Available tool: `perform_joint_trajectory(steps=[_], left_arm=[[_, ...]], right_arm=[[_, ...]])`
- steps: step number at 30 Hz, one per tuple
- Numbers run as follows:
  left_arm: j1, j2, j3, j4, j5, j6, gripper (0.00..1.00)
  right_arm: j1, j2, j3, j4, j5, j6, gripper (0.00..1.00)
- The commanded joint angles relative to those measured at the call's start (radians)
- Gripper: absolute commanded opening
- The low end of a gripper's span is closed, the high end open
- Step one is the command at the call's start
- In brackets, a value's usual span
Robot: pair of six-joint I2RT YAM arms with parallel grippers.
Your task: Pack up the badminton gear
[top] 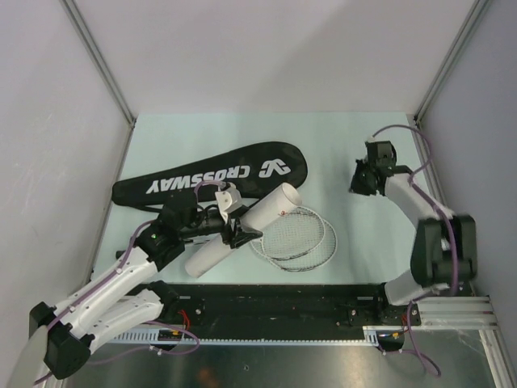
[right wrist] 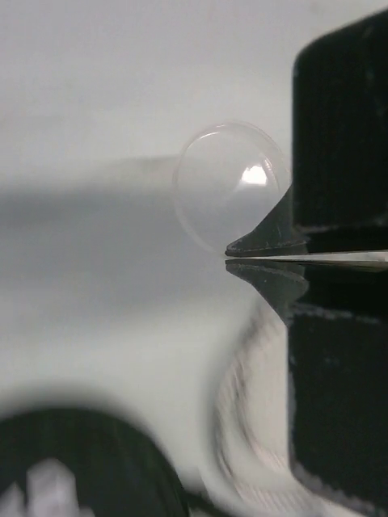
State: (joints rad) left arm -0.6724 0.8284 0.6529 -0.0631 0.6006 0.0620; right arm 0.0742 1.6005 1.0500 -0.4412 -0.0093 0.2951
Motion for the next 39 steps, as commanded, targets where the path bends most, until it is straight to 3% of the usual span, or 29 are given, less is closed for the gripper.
perform_joint_trajectory(steps=[1,2,5,10,19,26,33,39], left_arm=[[-0.007,0.012,0.022,0.059,0.063,0.039,0.01],[-0.007,0.012,0.021,0.06,0.082,0.041,0.0],[-0.007,0.011,0.017,0.059,0.119,0.051,0.0],[-0.007,0.011,0.011,0.059,0.168,0.056,0.0],[-0.012,0.003,0.002,0.059,0.223,0.061,0.0],[-0.016,0.001,-0.001,0.06,0.228,0.065,0.01],[-0.018,-0.009,-0.007,0.06,0.212,0.068,0.0],[-0.018,-0.002,-0.002,0.059,0.212,0.068,0.0]], right_arm=[[0.075,-0.328,0.033,0.03,-0.395,0.019,0.0],[0.094,-0.412,0.033,0.038,-0.531,0.027,0.0],[0.133,-0.54,0.044,0.073,-0.714,0.065,0.0],[0.219,-0.586,0.091,0.09,-0.897,0.127,0.0],[0.37,-0.588,0.097,0.117,-0.966,0.183,0.0],[0.384,-0.583,0.097,0.082,-1.012,0.173,0.0],[0.388,-0.611,0.1,-0.065,-1.012,0.101,0.0],[0.395,-0.623,0.1,-0.048,-1.041,0.137,0.0]])
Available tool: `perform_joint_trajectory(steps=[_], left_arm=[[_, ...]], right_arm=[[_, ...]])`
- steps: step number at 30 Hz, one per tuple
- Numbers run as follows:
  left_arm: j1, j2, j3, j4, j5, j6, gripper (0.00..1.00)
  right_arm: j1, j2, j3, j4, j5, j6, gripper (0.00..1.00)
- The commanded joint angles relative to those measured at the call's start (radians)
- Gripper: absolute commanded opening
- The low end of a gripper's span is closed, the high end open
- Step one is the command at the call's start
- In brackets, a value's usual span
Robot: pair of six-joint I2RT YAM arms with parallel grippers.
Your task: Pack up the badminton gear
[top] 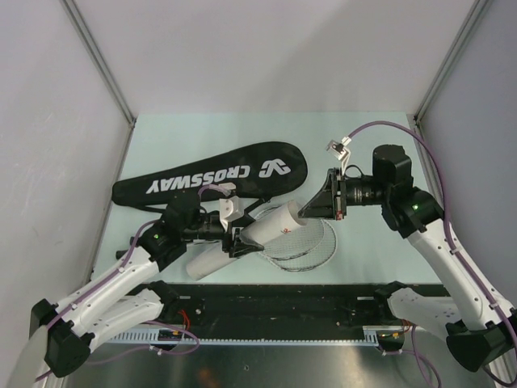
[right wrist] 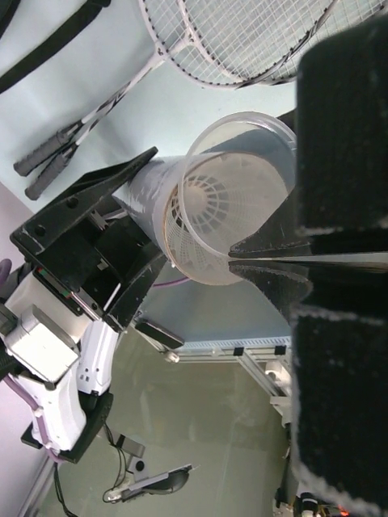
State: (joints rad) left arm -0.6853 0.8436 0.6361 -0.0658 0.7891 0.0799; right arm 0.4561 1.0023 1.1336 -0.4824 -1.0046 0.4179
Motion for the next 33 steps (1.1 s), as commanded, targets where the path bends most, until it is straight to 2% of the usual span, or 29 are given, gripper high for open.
perform_joint_trajectory(steps=[1,11,21,33], left_arm=[[-0.006,-0.02,0.014,0.063,0.024,0.049,0.01],[-0.007,-0.024,0.013,0.061,0.022,0.05,0.0],[-0.008,-0.032,0.011,0.063,0.035,0.05,0.0],[-0.02,-0.066,-0.01,0.09,0.004,0.077,0.0]], right_arm=[[0.021,-0.027,0.017,-0.001,-0.052,0.03,0.0],[0.107,0.004,0.015,0.09,-0.005,0.096,0.0],[0.11,0.008,-0.023,0.139,0.092,0.148,0.0],[0.11,0.038,-0.047,0.125,0.078,0.153,0.0]])
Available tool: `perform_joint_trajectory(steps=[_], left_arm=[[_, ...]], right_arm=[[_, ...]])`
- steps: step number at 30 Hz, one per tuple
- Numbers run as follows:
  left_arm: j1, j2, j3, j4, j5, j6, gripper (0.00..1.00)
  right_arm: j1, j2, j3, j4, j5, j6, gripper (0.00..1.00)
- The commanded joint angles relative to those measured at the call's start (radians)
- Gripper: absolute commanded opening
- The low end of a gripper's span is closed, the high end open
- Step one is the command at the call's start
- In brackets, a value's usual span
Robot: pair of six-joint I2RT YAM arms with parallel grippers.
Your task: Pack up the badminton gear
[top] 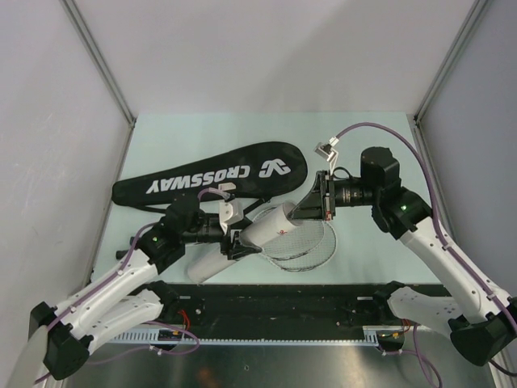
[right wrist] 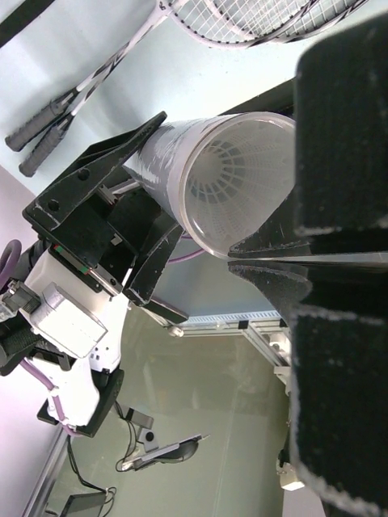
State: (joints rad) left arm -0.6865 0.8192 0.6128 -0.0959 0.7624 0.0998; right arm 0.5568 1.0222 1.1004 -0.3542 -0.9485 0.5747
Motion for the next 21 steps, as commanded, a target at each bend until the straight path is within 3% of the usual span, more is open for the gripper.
perform_joint_trajectory(steps=[1,11,15,21], left_arm=[[-0.019,-0.043,0.012,0.124,0.031,0.058,0.0],[-0.019,-0.064,-0.004,0.173,0.011,0.046,0.0],[-0.019,-0.061,-0.004,0.186,0.017,0.035,0.0],[-0.019,-0.071,-0.01,0.219,0.012,0.011,0.0]], right_arm=[[0.009,0.015,-0.017,-0.003,0.022,-0.003,0.0],[0.009,-0.03,-0.135,0.147,0.04,0.146,0.0],[0.011,-0.077,-0.256,0.449,0.062,0.409,0.0],[0.021,-0.111,-0.381,0.731,0.166,0.569,0.0]])
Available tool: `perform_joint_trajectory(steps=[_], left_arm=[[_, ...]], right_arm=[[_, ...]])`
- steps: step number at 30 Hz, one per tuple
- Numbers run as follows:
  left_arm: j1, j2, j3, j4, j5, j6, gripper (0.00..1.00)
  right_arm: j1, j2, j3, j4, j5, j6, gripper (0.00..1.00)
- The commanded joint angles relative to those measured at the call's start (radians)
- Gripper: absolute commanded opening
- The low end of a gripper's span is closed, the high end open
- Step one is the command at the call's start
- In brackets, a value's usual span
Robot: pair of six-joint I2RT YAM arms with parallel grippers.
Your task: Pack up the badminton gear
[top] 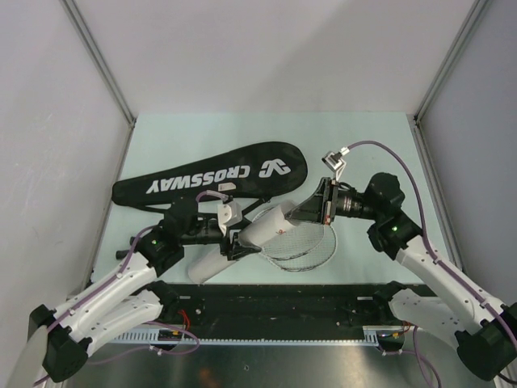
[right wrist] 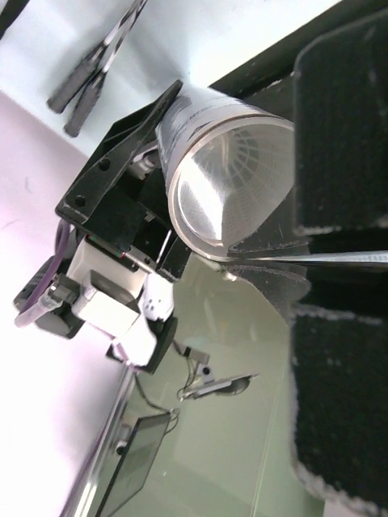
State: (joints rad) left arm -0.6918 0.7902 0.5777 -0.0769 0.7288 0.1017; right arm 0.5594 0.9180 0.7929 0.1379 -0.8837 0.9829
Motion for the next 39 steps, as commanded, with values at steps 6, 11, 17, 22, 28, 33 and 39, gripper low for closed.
perform_joint_trajectory(steps=[6,11,17,22,28,33,39], left_arm=[[-0.014,-0.058,0.011,0.246,0.046,-0.011,0.0],[-0.015,-0.075,-0.009,0.282,0.044,-0.011,0.0],[-0.014,-0.097,-0.032,0.339,0.064,-0.023,0.0],[-0.015,-0.109,-0.042,0.358,0.069,-0.033,0.0],[-0.014,-0.115,-0.053,0.356,0.055,-0.034,0.0],[-0.014,-0.115,-0.052,0.355,0.057,-0.034,0.0],[-0.014,-0.111,-0.052,0.35,0.047,-0.028,0.0]], right_arm=[[0.066,0.016,-0.153,0.365,0.166,0.29,0.0],[0.102,0.033,-0.178,0.375,0.198,0.405,0.0],[0.198,0.099,-0.309,0.604,0.281,0.609,0.0],[0.192,0.099,-0.307,0.614,0.272,0.549,0.05],[0.067,-0.036,-0.092,0.086,0.232,0.176,0.34],[-0.041,-0.028,-0.026,0.017,0.115,0.138,0.42],[-0.079,-0.03,0.069,0.006,0.022,0.07,0.47]])
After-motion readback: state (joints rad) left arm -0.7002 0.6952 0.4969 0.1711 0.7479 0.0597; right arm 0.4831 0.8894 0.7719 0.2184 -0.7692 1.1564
